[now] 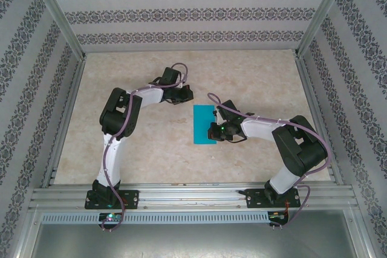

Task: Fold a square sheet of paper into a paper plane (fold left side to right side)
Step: First fold the square sheet of paper in half at the center of the table, then hold the square sheet of paper at the center of the table.

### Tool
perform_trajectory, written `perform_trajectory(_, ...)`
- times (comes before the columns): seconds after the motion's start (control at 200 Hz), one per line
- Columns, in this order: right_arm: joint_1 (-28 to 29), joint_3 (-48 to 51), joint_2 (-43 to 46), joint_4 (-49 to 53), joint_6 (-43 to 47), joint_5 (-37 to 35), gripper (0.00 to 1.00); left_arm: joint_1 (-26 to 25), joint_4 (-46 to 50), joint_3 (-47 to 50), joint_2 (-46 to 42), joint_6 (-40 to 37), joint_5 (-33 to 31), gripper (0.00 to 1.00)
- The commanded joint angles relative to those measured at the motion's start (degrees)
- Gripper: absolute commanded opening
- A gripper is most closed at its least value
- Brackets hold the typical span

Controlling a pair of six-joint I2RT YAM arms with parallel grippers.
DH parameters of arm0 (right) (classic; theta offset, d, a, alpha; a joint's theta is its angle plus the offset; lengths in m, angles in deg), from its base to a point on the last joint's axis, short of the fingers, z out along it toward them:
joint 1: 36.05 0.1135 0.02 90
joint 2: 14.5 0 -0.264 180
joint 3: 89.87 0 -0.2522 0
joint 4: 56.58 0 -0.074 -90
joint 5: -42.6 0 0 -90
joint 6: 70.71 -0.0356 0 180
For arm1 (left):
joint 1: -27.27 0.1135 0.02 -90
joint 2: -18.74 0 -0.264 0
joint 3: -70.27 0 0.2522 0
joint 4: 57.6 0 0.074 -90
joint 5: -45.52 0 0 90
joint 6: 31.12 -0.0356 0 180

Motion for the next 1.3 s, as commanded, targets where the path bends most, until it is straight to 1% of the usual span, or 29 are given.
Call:
perform_trajectory(0.0,-0.3,2.1,-3.2,9.9,0.4,-1.9,0.0,1.0,2.5,2.5,-5.5,-2.8,-2.0,0.05)
perform_trajectory(0.17,-0.3,2.0,-3.0,8.6,-0.3,-1.5,0.0,-1.3,3.3,11.0,-15.0,-3.3,0.2,0.05)
perform_trajectory(0.255,-0.3,2.0,-3.1,8.0,-0.6,-1.4,0.0,-3.2,2.8,16.0,-18.4,-1.2,1.8,0.06)
perform_trajectory(0.34,-0.3,2.1,-3.2,7.7,-0.9,-1.4,0.0,-5.2,0.6,20.1,-19.9,1.8,3.3,0.06)
perform_trajectory(0.49,-0.2,2.1,-3.3,7.5,-1.1,-1.7,0.0,-8.5,-0.2,20.7,-18.5,3.7,4.8,0.06)
perform_trajectory(0.595,-0.2,2.1,-3.4,7.4,-1.2,-1.7,0.0,-9.5,-0.3,19.5,-16.4,4.1,4.5,0.06)
perform_trajectory(0.719,-0.2,2.3,-3.1,7.2,-1.3,-1.6,0.0,-9.5,0.7,18.7,-14.5,4.6,2.0,0.06)
perform_trajectory(0.889,-0.2,2.0,-2.1,7.1,-1.4,-0.9,0.0,-9.5,4.4,17.9,-12.9,4.5,-1.4,0.05)
perform_trajectory(1.019,-0.3,1.2,-0.5,5.8,-2.4,1.2,0.0,-9.5,5.3,18.9,-12.9,4.6,-3.1,0.05)
perform_trajectory(1.124,-1.0,0.1,2.0,3.8,-3.7,4.1,0.06,-9.5,5.6,19.5,-12.9,4.8,-3.1,0.05)
perform_trajectory(1.294,-3.8,-0.8,7.5,3.4,-4.3,6.9,0.22,-9.6,5.0,20.8,-13.5,5.5,-2.7,0.04)
